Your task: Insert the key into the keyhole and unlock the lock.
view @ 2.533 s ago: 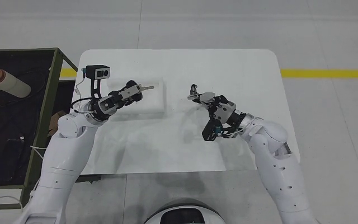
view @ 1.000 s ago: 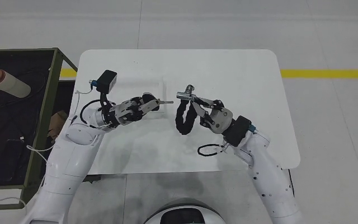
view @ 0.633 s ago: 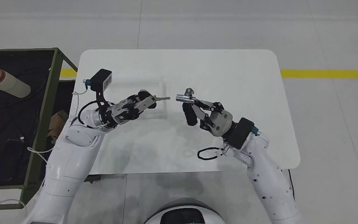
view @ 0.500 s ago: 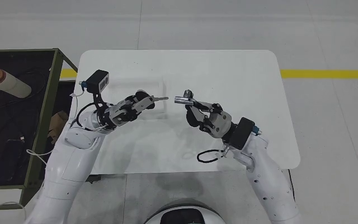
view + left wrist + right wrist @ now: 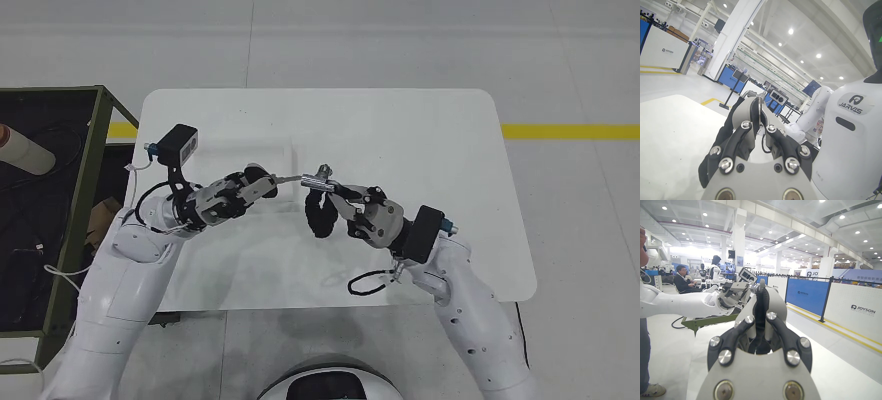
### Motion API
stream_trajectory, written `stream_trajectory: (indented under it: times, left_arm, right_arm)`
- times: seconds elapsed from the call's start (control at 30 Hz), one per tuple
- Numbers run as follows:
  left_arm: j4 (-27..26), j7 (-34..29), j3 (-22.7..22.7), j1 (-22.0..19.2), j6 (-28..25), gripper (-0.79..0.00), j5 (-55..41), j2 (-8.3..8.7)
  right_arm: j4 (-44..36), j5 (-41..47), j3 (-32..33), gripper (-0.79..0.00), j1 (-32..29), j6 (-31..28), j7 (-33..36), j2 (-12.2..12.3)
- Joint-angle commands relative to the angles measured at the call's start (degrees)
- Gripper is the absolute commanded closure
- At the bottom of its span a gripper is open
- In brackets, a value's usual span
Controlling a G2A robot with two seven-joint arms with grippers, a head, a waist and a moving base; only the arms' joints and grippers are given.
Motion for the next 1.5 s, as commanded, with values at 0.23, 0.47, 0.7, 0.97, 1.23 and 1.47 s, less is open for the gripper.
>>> stream_trajectory:
  times: [0.23,0.47,0.7,0.97,1.23,1.47]
  left_arm:
    - [-0.7,1.0,-0.2,1.2,0.0,0.0,-0.3,-0.47]
    - [-0.2,0.6,-0.4,1.2,0.0,0.0,-2.2,-0.44]
    - [-2.4,-0.5,-2.7,2.2,2.4,0.0,-1.6,0.09]
    - [-3.2,-4.3,-3.0,1.4,3.8,0.0,-2.0,1.58]
    - [-3.3,-3.3,-0.7,0.7,2.8,0.0,-3.0,3.17]
    - [-3.8,-2.6,0.8,0.5,2.1,0.0,-4.1,5.36]
  right_arm:
    - [0.7,5.8,0.3,0.0,1.2,-1.6,2.8,0.0]
    - [0.6,6.8,0.7,0.0,1.4,-2.8,2.4,0.0]
    - [-2.1,12.2,3.4,0.0,-0.3,-6.5,5.5,0.6]
    - [-1.8,19.0,4.1,0.0,0.2,-12.9,12.3,1.3]
    - [-1.0,24.0,2.8,0.0,1.1,-13.9,16.6,1.4]
    - [-1.3,23.7,2.6,0.0,1.4,-13.7,18.2,1.4]
